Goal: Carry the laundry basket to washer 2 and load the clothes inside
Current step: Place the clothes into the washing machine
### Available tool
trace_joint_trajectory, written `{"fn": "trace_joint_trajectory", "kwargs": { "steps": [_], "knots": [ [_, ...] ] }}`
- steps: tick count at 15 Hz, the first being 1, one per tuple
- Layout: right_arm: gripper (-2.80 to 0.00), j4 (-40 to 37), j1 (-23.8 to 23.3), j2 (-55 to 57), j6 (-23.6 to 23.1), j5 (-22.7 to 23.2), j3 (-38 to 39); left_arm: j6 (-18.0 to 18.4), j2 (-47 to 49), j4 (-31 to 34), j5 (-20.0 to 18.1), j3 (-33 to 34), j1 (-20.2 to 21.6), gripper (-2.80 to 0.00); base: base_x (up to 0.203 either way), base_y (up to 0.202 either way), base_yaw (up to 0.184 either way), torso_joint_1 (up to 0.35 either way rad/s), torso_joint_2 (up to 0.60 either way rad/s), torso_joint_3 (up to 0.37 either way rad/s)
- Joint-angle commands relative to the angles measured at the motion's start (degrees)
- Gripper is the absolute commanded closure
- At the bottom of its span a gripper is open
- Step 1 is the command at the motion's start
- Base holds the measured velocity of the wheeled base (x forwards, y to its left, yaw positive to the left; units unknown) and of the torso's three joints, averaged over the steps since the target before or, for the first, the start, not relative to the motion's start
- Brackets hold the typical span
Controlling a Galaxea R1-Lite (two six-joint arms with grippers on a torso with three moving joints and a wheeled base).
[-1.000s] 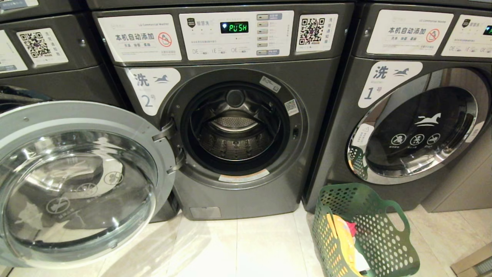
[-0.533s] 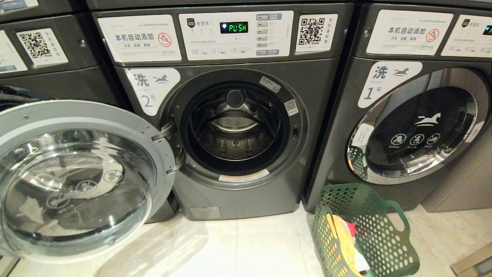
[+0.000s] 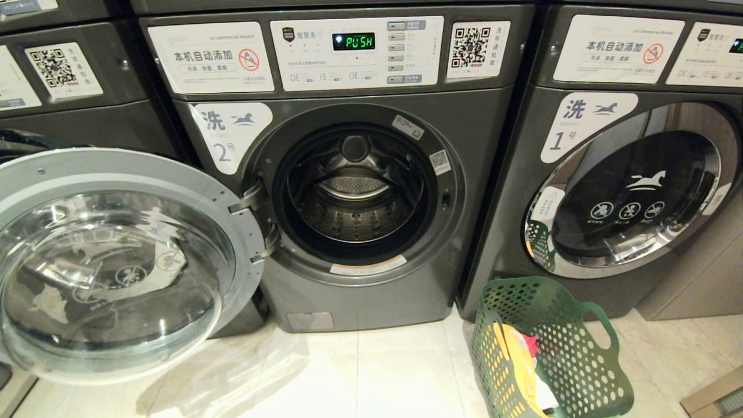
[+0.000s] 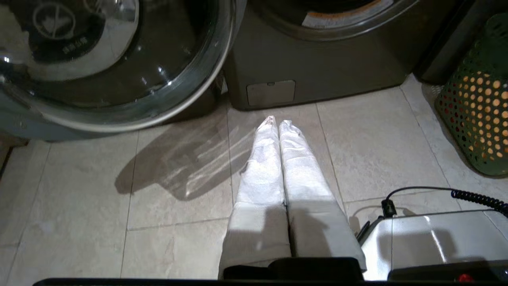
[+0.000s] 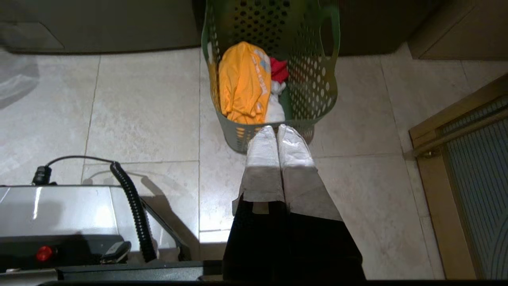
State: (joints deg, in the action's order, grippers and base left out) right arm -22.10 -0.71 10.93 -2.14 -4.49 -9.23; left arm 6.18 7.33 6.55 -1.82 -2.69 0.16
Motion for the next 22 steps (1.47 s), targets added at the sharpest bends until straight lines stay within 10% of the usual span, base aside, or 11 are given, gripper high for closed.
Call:
{"fn": "trace_joint_trajectory", "kwargs": {
  "steps": [1,4,22],
  "knots": [
    [0.0,-0.04,0.12,-7.18,-1.8,2.19,0.22,0.41,-6.47,-0.31,-0.74,0.21,0.05,0.0,0.0,0.0,0.0,0.0,0.0,0.0],
    [0.0,9.94,0.88,-10.99,-10.23,8.58,3.91,1.05,-7.24,-5.32,-1.37,2.26,0.02,0.0,0.0,0.0,0.0,0.0,0.0,0.0],
    [0.0,19.64,0.97,-10.84,-1.88,5.35,8.35,-0.9,-7.24,-6.21,-0.46,2.69,0.02,0.0,0.0,0.0,0.0,0.0,0.0,0.0]
  ]
}}
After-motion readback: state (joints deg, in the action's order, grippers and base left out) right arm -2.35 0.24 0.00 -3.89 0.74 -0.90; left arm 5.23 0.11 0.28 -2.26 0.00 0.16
